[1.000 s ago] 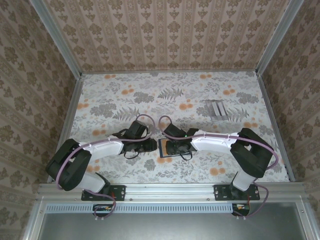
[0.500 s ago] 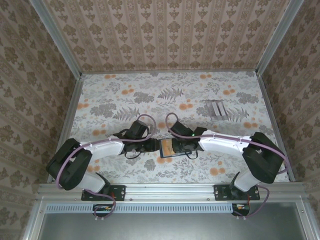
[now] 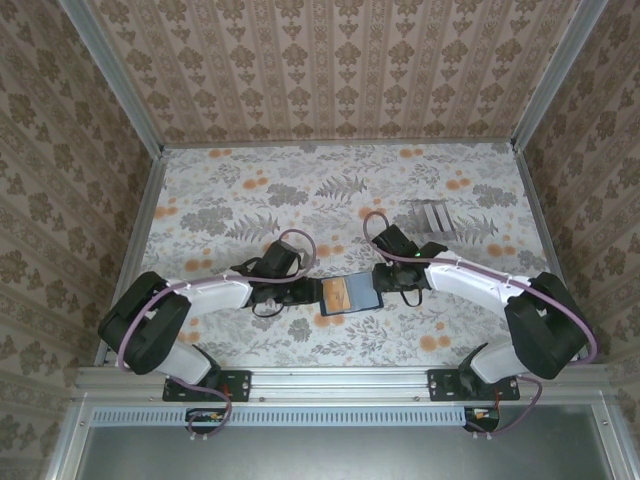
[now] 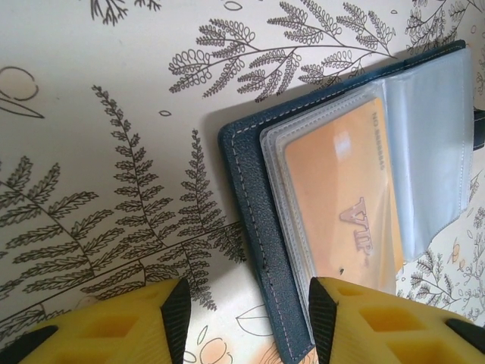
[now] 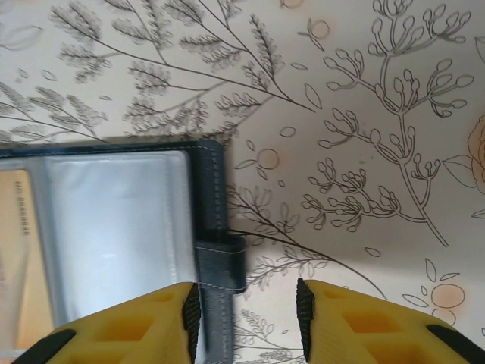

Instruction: Put the credit cards into the card holder

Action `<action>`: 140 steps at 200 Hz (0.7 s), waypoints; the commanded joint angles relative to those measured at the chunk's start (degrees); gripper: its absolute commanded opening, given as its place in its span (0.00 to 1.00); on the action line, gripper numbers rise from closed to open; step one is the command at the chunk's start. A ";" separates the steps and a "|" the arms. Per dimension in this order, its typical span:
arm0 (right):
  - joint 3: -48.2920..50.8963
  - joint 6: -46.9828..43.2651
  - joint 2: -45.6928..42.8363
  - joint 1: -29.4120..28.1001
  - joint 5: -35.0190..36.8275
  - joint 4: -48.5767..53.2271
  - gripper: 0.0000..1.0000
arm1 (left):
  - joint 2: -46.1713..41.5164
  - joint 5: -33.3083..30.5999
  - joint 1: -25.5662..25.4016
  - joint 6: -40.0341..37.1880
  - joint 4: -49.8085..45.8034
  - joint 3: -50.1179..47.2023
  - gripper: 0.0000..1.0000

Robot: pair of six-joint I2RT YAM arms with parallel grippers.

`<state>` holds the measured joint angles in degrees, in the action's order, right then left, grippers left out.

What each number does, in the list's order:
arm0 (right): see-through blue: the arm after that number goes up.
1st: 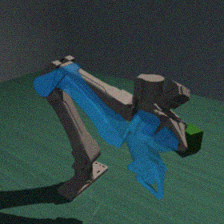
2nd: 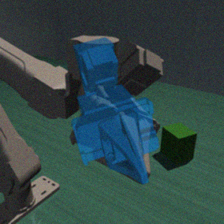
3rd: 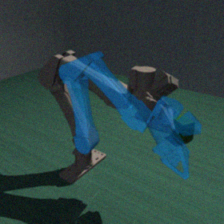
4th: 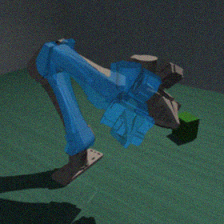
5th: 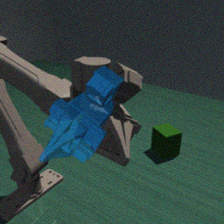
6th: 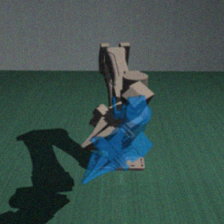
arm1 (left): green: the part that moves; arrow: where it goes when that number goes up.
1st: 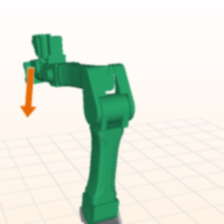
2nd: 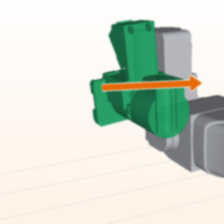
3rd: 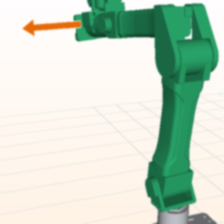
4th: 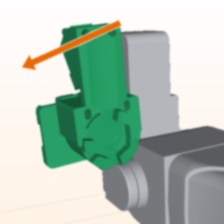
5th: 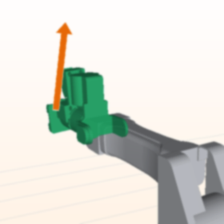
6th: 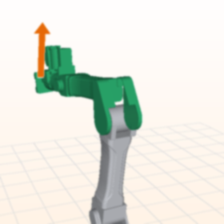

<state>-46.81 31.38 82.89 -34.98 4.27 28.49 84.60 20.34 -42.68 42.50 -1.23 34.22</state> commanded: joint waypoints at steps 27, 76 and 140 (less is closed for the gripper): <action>0.60 -5.38 6.02 1.29 -8.46 -2.05 0.34 | 2.63 3.22 -0.26 0.51 0.16 1.90 0.47; 1.06 -4.81 7.76 1.82 -9.53 -4.89 0.14 | 3.05 4.60 0.84 1.06 1.78 1.29 0.48; 16.72 11.78 4.28 11.49 -35.96 -34.40 0.00 | 2.57 1.62 1.66 -1.24 -3.62 2.83 0.48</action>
<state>-36.07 33.28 86.15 -25.50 -18.11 8.67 86.70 23.66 -41.52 42.48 -0.91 35.57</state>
